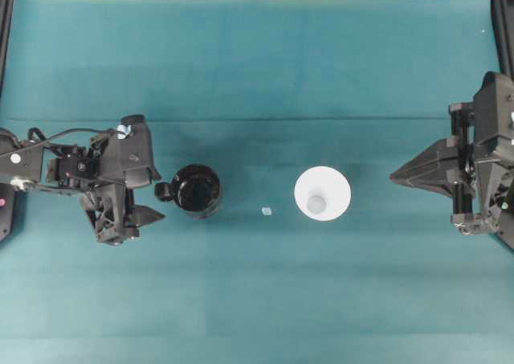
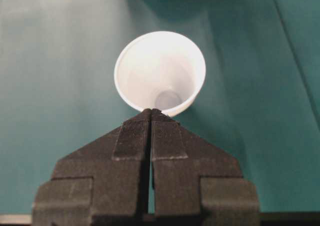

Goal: Put a paper cup into the cup holder on your left arm.
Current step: 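Open the left gripper and advance it around the mug handle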

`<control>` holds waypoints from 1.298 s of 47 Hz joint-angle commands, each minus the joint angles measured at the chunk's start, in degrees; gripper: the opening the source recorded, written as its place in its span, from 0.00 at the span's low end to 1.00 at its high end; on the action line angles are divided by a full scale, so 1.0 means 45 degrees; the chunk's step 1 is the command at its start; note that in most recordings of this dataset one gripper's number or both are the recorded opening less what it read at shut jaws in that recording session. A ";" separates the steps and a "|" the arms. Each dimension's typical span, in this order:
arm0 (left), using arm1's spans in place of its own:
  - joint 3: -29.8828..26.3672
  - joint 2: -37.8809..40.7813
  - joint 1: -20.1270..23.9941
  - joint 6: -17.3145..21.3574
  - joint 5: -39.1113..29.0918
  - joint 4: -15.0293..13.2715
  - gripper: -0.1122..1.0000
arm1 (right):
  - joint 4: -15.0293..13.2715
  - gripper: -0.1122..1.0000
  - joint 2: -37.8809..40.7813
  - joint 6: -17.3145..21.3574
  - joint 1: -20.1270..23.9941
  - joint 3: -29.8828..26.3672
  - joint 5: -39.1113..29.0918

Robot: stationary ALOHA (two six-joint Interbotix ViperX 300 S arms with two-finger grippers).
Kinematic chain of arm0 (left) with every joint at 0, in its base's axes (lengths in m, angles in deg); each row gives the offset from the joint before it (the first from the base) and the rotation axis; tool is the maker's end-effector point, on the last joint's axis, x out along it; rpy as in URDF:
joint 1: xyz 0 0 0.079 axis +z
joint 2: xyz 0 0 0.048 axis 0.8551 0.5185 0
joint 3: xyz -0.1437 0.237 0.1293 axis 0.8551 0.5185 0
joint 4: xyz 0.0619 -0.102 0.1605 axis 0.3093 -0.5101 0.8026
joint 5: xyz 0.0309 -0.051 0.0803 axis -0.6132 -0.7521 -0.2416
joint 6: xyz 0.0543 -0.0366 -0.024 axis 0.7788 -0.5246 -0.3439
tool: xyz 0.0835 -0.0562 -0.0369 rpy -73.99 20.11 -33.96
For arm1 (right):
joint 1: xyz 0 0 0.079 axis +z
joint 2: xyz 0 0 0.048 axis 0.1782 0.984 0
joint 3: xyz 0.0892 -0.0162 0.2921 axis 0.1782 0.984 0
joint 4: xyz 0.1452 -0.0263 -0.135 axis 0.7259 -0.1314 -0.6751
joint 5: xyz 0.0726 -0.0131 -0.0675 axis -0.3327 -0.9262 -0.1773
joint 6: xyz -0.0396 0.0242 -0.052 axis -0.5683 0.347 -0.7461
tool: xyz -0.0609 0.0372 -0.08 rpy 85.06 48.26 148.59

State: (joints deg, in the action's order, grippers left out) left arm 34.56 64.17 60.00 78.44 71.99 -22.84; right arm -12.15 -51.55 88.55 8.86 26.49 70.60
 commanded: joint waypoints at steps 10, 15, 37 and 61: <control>0.0000 0.0039 0.0059 -0.0020 0.0410 0.0020 0.93 | 0.0020 0.11 0.0059 0.0117 -0.0020 -0.0371 0.0059; 0.0000 0.0039 0.0117 -0.0020 0.0566 0.0020 0.93 | 0.0020 0.11 0.0059 0.0117 -0.0020 -0.0371 0.0059; 0.0000 0.0059 0.0293 -0.0020 0.0645 0.0020 0.93 | 0.0000 0.11 0.0059 0.0117 -0.0020 -0.0371 0.0059; -0.0020 0.0195 0.0293 -0.0020 0.0742 0.0020 0.86 | 0.0000 0.11 0.0020 0.0117 -0.0020 -0.0391 0.0059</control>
State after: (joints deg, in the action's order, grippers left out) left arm 34.91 64.96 61.40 78.44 74.71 -22.93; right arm -12.15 -51.55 88.63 8.77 26.49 70.60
